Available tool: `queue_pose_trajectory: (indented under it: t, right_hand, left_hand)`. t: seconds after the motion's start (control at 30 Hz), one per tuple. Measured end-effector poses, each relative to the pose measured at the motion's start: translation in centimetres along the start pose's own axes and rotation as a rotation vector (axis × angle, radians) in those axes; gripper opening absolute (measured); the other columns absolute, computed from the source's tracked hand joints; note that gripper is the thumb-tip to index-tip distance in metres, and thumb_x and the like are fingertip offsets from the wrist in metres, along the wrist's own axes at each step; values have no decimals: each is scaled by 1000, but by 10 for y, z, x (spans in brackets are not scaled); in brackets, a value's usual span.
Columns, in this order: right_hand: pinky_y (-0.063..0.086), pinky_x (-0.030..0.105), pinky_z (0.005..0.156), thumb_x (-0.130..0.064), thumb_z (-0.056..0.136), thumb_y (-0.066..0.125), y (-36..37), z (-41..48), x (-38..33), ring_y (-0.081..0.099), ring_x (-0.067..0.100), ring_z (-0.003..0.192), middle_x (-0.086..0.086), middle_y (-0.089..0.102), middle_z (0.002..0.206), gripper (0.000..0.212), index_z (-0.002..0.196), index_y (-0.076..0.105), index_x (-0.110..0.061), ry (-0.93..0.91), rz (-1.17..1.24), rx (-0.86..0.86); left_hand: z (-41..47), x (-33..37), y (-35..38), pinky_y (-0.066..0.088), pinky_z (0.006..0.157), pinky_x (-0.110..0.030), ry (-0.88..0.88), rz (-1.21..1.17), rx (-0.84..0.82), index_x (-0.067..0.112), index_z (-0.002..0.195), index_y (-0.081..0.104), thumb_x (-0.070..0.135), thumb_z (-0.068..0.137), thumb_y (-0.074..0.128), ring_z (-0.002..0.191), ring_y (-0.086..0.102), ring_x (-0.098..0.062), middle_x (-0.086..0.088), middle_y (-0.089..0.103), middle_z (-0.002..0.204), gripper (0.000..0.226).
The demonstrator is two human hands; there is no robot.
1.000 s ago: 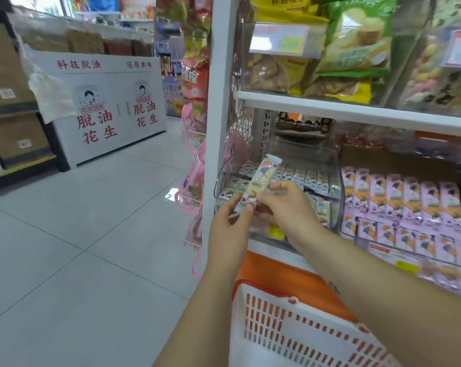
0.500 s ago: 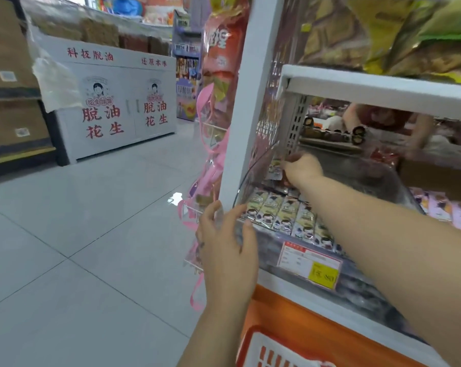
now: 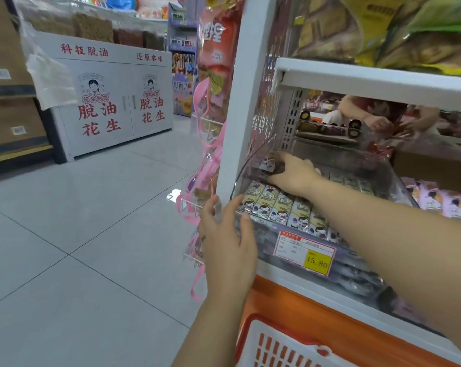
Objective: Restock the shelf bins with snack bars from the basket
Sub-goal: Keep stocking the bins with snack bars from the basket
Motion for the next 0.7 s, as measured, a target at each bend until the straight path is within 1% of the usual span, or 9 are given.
queue_pose_trajectory:
  t: [0.07,0.17,0.23,0.3,0.4,0.47,0.53,0.6,0.7]
  right_hand:
    - [27,39,105,-35,91,56,-13,-22,-9,29,31,135,10,47,140,62,146,30,-28,-62,-3,63]
    - [29,39,104,-28,91,55,-34,-71,-27,39,26,127,0,56,133,44,135,49,-26,-237,23,205]
    - [36,39,100,-24,90,56,-41,-116,-35,48,22,116,-4,62,122,30,120,61,-25,-393,62,279]
    - [44,35,89,-18,89,58,-36,-160,-34,55,16,100,-5,66,106,21,107,67,-22,-526,153,264]
    - [47,26,72,-15,86,61,0,-212,-13,59,10,77,-10,67,89,15,96,70,-23,-594,220,75]
    - [44,22,68,-14,85,62,39,-237,9,55,4,69,-15,64,80,14,92,71,-21,-582,200,-88]
    - [41,18,66,-10,84,62,83,-259,35,55,3,71,-17,64,75,16,92,72,-19,-548,189,-259]
    - [43,16,69,-11,87,60,127,-276,65,56,2,74,-10,70,88,17,97,72,-18,-453,193,-403]
    - [37,3,69,-17,94,55,185,-296,107,52,-7,76,-6,67,106,19,108,68,-18,-290,201,-574]
  left_hand:
    - [-3,7,-5,18,104,-24,12,18,-10,40,131,49,32,98,43,139,14,-8,13,19,150,34]
    - [-12,20,-17,22,105,-21,109,28,-5,34,126,54,23,97,46,134,24,-5,9,30,144,32]
    - [-20,29,-27,27,104,-19,199,52,3,27,120,60,20,94,45,124,34,-3,5,40,133,31]
    - [-31,34,-32,33,101,-20,278,107,-47,20,115,65,23,88,42,116,44,-8,2,49,123,35]
    - [-67,25,-29,44,96,-41,396,276,-235,17,109,67,23,84,40,105,56,-18,0,59,111,37]
    - [-99,0,-30,47,92,-42,418,367,-354,18,105,68,26,83,38,100,58,-18,1,62,108,37]
    - [-131,-32,-31,48,89,-41,405,459,-465,19,102,69,25,84,39,97,59,-19,2,63,107,36]
    - [-154,-64,-32,47,88,-41,361,532,-537,18,102,69,16,87,49,97,60,-22,2,62,109,25]
    - [-175,-95,-31,46,91,-39,249,534,-591,17,109,68,5,88,57,106,56,-24,-1,57,118,27]
Point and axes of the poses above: each hand's wrist, its own z-axis towards the middle knuckle, its own y-axis out of the palm, x = y × z, the point moved 8 cm from there along z, towards the middle knuckle
